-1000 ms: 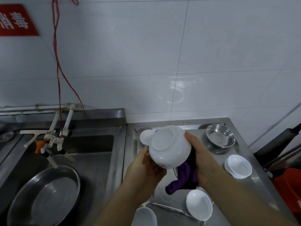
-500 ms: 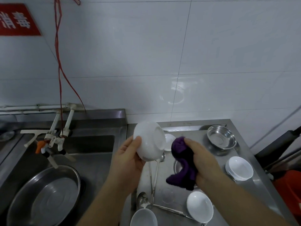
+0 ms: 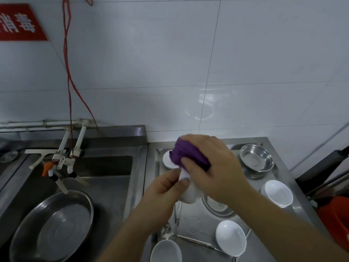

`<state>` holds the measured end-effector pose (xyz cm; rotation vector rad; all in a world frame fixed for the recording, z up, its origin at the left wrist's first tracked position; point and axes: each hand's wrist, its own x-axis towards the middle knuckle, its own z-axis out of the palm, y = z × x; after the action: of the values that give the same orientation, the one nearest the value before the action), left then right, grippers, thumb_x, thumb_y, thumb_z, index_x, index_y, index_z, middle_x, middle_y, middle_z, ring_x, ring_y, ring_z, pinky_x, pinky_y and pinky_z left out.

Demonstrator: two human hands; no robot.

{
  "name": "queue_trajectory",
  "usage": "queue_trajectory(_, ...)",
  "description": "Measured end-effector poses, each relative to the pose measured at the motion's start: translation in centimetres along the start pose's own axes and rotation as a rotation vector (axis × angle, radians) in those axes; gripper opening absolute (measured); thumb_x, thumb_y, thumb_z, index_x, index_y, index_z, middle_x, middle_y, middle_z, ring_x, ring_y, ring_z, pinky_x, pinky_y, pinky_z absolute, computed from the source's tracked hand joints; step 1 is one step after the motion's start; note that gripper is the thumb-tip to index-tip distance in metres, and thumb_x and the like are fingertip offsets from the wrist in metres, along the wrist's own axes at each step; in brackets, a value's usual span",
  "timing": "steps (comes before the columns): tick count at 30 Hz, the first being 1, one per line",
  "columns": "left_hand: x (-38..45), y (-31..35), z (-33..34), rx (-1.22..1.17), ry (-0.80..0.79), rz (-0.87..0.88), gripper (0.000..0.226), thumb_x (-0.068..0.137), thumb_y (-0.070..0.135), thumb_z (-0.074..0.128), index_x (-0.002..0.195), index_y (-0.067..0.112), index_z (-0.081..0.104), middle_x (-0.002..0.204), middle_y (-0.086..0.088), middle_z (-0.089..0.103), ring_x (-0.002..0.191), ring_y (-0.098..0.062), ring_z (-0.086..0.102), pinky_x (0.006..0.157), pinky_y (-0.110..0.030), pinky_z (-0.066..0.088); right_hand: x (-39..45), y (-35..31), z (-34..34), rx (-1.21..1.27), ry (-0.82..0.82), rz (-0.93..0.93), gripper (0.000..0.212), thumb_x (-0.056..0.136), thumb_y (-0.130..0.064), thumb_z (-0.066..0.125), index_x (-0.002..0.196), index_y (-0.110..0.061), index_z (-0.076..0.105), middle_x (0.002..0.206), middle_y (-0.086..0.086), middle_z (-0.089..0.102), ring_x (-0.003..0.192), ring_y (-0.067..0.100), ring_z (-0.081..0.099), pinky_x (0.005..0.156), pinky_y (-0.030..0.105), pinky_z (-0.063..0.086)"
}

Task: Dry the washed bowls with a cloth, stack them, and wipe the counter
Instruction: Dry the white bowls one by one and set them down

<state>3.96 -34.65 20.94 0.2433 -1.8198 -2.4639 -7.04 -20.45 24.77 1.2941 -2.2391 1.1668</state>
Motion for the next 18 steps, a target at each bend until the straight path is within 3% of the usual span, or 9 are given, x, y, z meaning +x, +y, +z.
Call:
queue_trajectory(4, -0.2, -0.2, 0.0, -0.036, 0.015, 0.009, 0.028, 0.098, 0.025, 0.063, 0.121, 0.017, 0.077, 0.12, -0.017, 0.076, 0.11, -0.031, 0.073, 0.09, -0.036, 0.06, 1.1, 1.2, -0.4, 0.372, 0.057, 0.474, 0.031, 0.095, -0.04, 0.064, 0.125, -0.044, 0.065, 0.113, -0.021, 0.072, 0.106, 0.003, 0.068, 0.089, 0.025, 0.053)
queue_trajectory(8, -0.2, -0.4, -0.1, -0.139, 0.05, -0.015, 0.029, 0.094, 0.028, 0.069, 0.12, 0.021, 0.079, 0.125, -0.016, 0.075, 0.114, -0.032, 0.073, 0.088, -0.035, 0.061, 0.8, 2.6, 0.0, 0.777, 0.151, 0.79, 0.022, 0.095, -0.034, 0.067, 0.115, -0.037, 0.075, 0.114, -0.007, 0.078, 0.11, 0.021, 0.073, 0.094, 0.042, 0.06)
queue_trajectory(11, 0.0, -0.5, 0.2, -0.283, 0.095, -0.012, 0.037, 0.087, 0.033, 0.071, 0.12, 0.021, 0.079, 0.129, -0.015, 0.074, 0.117, -0.032, 0.072, 0.086, -0.037, 0.063, 0.1, 3.0, 0.4, 1.043, 0.241, 1.009, 0.017, 0.101, -0.028, 0.066, 0.112, -0.03, 0.079, 0.114, 0.004, 0.08, 0.103, 0.026, 0.077, 0.077, 0.036, 0.063)
queue_trajectory(14, 0.7, -0.4, 0.7, -0.45, 0.151, 0.004, 0.041, 0.083, 0.032, 0.075, 0.122, 0.017, 0.078, 0.133, -0.016, 0.072, 0.119, -0.033, 0.072, 0.086, -0.042, 0.063, -0.9, 2.9, 1.1, 1.177, 0.369, 1.093, 0.018, 0.106, -0.023, 0.06, 0.112, -0.022, 0.076, 0.109, 0.008, 0.081, 0.093, 0.023, 0.079, 0.067, 0.031, 0.063)
queue_trajectory(18, 1.7, -1.2, 1.2, -0.609, 0.287, -0.01, 0.043, 0.096, 0.027, 0.066, 0.135, 0.009, 0.068, 0.14, -0.02, 0.066, 0.126, -0.037, 0.068, 0.09, -0.05, 0.062, -1.6, 2.7, 2.0, 1.077, 0.422, 1.153, 0.014, 0.106, -0.021, 0.06, 0.111, -0.021, 0.073, 0.105, 0.007, 0.081, 0.087, 0.02, 0.078, 0.069, 0.033, 0.062)
